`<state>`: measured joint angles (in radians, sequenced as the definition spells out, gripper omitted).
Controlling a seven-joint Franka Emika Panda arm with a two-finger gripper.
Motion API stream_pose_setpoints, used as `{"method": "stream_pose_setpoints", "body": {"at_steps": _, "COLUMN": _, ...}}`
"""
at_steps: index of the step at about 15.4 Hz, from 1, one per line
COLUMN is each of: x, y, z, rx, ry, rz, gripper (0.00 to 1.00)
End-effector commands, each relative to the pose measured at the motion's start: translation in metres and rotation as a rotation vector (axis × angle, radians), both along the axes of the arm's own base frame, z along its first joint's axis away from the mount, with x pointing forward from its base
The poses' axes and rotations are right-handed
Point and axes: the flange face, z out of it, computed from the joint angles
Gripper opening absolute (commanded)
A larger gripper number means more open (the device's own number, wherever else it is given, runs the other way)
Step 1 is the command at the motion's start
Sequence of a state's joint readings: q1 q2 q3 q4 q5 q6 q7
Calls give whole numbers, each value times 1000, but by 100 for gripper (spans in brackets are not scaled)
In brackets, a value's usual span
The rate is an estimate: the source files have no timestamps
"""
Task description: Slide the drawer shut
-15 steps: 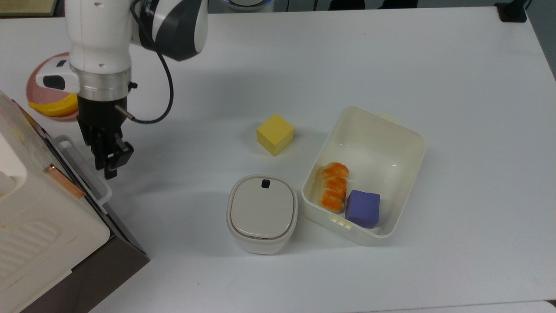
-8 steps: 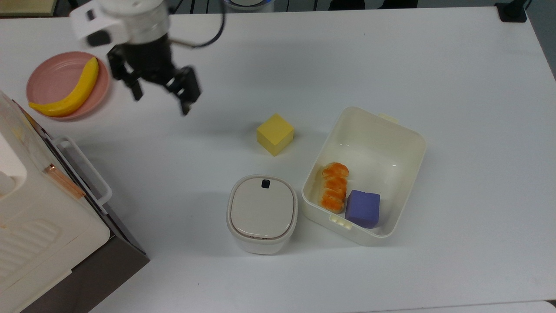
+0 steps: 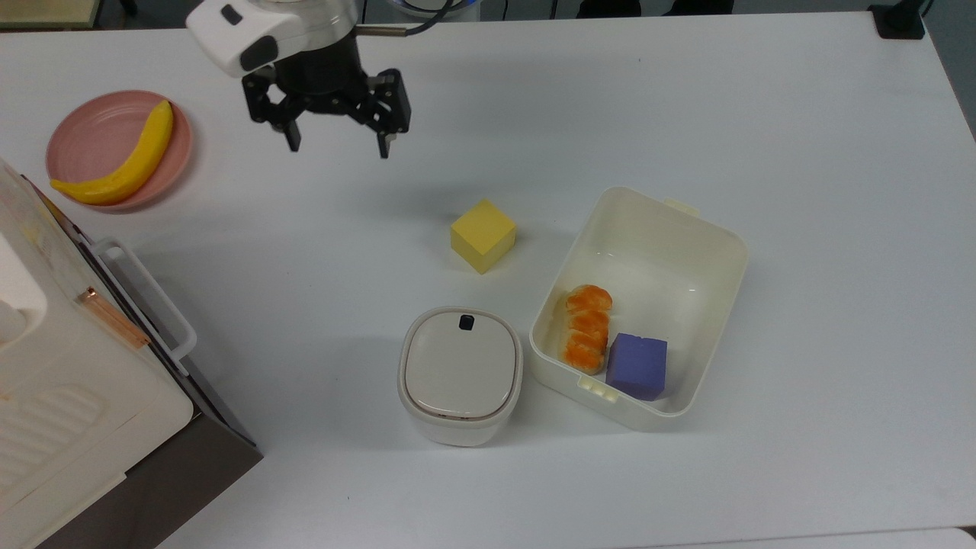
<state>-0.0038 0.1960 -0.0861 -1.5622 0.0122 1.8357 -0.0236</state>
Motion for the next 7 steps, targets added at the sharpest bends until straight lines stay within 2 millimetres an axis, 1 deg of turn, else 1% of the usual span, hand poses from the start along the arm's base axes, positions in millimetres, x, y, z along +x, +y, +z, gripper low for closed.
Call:
{"method": "stream_pose_setpoints", "body": {"at_steps": 1, "x": -25, "y": 15, "z": 11, "rx": -9, "ry": 77, "rz": 45, "gripper": 100}}
{"method": "stream_pose_setpoints", "body": {"at_steps": 2, "x": -25, "y": 17, "z": 12, "rx": -7, "ry": 79, "rz": 48, "gripper": 100}}
{"method": "stream_pose_setpoints", "body": {"at_steps": 4, "x": -25, "y": 32, "z": 11, "rx": -4, "ry": 83, "rz": 74, "gripper": 100}}
{"method": "stream_pose_setpoints", "body": {"at_steps": 7, "x": -28, "y": 37, "z": 11, "rx": 5, "ry": 105, "rz": 82, "gripper": 100}}
